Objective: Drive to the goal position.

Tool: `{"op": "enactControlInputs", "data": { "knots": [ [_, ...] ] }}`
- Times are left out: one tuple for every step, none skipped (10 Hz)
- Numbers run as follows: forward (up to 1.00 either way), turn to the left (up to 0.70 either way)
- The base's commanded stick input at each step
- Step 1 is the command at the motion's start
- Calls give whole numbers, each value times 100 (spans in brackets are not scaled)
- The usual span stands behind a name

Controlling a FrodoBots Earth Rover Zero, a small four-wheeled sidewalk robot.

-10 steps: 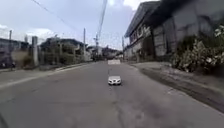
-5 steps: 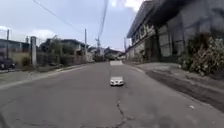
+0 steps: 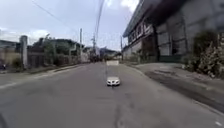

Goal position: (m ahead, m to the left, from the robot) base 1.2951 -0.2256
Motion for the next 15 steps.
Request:
{"op": "enactControlInputs", "data": {
  "knots": [
    [100, 0],
    [100, 0],
    [100, 0],
    [100, 0],
    [100, 0],
    [100, 0],
    [100, 0],
    [100, 0],
    [100, 0],
    [100, 0],
    [100, 0],
    [100, 0],
    [100, 0],
    [100, 0],
    [100, 0]
  ]
}}
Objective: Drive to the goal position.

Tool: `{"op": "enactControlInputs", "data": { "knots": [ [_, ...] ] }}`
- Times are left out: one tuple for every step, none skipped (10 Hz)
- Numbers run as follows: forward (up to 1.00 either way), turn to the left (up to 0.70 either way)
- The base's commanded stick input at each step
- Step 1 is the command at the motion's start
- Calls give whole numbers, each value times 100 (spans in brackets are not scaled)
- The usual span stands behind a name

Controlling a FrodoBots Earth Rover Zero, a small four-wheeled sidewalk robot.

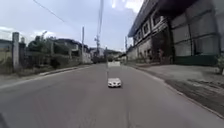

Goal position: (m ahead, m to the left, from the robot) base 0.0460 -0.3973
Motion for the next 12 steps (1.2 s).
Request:
{"op": "enactControlInputs", "data": {
  "knots": [
    [100, 0],
    [100, 0],
    [100, 0],
    [100, 0],
    [100, 0],
    [63, 0],
    [0, 0],
    [10, 0],
    [81, 0],
    [100, 0],
    [100, 0],
    [100, 0]
  ]
}}
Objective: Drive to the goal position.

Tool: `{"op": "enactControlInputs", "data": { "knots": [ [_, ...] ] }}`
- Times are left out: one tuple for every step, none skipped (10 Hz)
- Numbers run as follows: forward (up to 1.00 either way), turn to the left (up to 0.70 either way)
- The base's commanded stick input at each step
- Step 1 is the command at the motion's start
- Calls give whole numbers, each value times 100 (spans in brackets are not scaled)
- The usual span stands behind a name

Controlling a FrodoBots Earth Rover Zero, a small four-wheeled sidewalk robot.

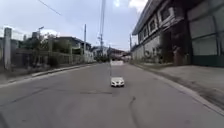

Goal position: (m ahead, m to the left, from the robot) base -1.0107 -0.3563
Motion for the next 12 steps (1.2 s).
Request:
{"op": "enactControlInputs", "data": {
  "knots": [
    [100, 0],
    [100, 0],
    [100, 0],
    [100, 0],
    [100, 0],
    [100, -7],
    [100, -35],
    [100, -37],
    [100, -9],
    [100, 0],
    [100, 0],
    [100, 0]
  ]
}}
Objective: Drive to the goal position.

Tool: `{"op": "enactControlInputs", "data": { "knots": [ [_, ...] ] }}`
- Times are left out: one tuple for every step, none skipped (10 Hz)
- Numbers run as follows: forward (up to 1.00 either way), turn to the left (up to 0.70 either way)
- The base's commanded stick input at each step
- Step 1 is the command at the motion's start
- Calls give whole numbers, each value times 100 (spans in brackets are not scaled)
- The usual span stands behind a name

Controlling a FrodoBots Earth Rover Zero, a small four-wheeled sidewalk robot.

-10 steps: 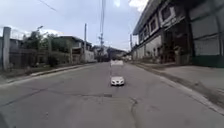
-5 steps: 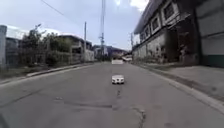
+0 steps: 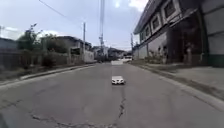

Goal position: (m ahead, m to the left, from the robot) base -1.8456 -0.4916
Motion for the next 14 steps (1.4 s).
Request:
{"op": "enactControlInputs", "data": {
  "knots": [
    [100, 0],
    [100, 0],
    [100, -4],
    [100, -20],
    [100, -40],
    [100, -36],
    [100, -5],
    [100, -5],
    [100, -19],
    [100, -34],
    [100, -18],
    [100, 0],
    [100, 0],
    [100, 0]
  ]
}}
